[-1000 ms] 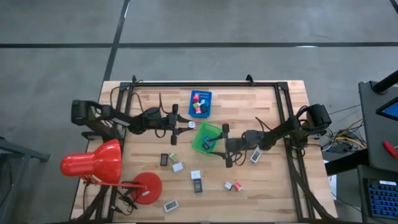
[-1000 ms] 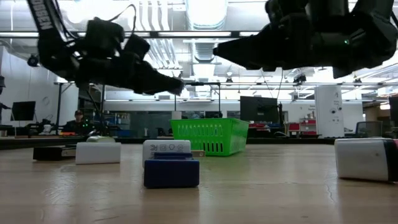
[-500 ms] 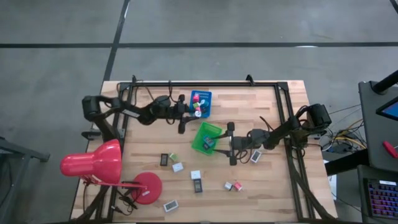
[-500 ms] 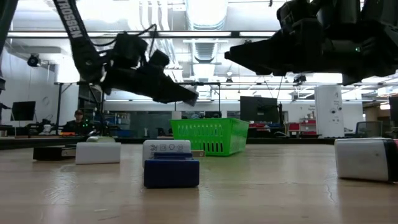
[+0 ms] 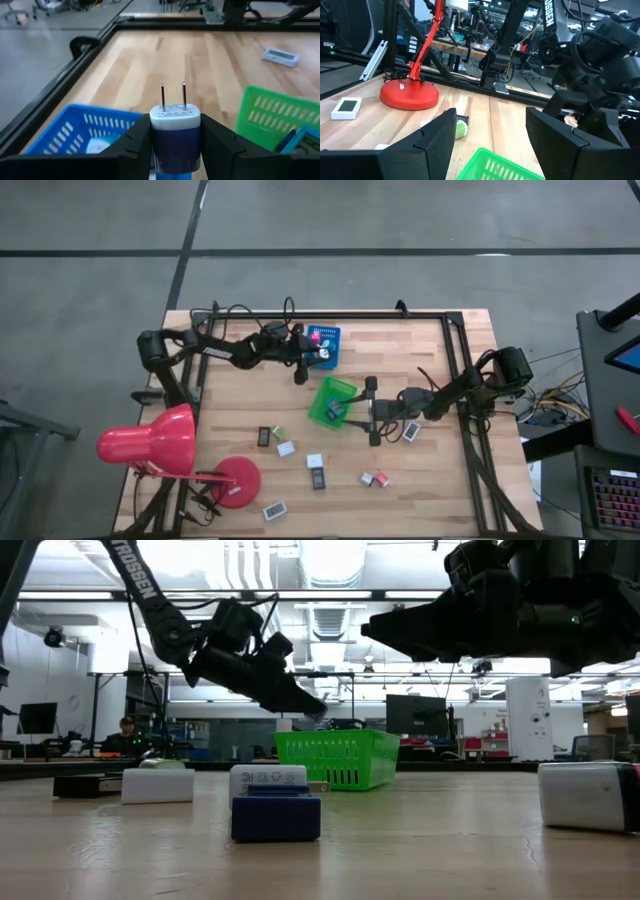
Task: Pick & Place Office items
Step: Put the small purple charger adapter into the blue bin
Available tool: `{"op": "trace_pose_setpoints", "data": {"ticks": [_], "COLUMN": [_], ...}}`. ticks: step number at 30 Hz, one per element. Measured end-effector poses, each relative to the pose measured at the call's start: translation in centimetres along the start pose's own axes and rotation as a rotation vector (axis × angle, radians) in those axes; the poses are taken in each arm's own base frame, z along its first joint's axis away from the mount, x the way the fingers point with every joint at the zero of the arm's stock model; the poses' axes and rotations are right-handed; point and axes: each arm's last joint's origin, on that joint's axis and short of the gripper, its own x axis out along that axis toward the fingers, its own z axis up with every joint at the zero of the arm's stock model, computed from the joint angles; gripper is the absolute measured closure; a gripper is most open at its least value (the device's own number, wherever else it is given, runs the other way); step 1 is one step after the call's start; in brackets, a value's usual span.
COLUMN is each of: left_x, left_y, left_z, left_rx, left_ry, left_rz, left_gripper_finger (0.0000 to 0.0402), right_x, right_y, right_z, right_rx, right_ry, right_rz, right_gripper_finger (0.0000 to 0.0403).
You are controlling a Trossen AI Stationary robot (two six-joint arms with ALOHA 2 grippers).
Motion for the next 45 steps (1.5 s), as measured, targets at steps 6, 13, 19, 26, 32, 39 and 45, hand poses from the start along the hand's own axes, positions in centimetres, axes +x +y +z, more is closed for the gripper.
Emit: {"op": "trace_pose_setpoints", "data": {"ticks": [6,13,19,26,32,39,45], "left_x": [0.0,0.0,0.1,0.2,0.4,0.8,1.3], "left_y": [1.0,1.8,2.0,2.1,2.1,2.3,2.9], "left_z": [-0.3,-0.2,0.2,0.2,-0.1,0.4,2.0], "left_rx": [-0.053,-0.107,-0.12,-0.121,-0.122,-0.128,-0.098], "left_ry": [0.108,0.192,0.24,0.252,0.265,0.317,0.386], "left_rz": [0.07,0.098,0.101,0.098,0.095,0.085,0.089], "left_gripper_finger": [0.0277,0.0277,0.0277,0.0277,0.0277,0.0277,0.0277], "right_x": [0.0,0.0,0.0,0.0,0.0,0.0,0.0], "right_y": [0.0,0.0,0.0,0.0,0.0,0.0,0.0], "right_z": [0.0,0.0,0.0,0.0,0.0,0.0,0.0], "right_rx": [0.0,0.001,0.001,0.004,0.004,0.004,0.005], "right_ry": [0.003,0.0,-0.001,-0.002,-0.002,-0.003,-0.003], "right_rz": [-0.001,-0.001,-0.001,-0.002,-0.002,-0.002,-0.003], "right_gripper_finger": [0.0172,0.0172,0.0172,0.0172,0.0172,0.0172,0.0172]}}
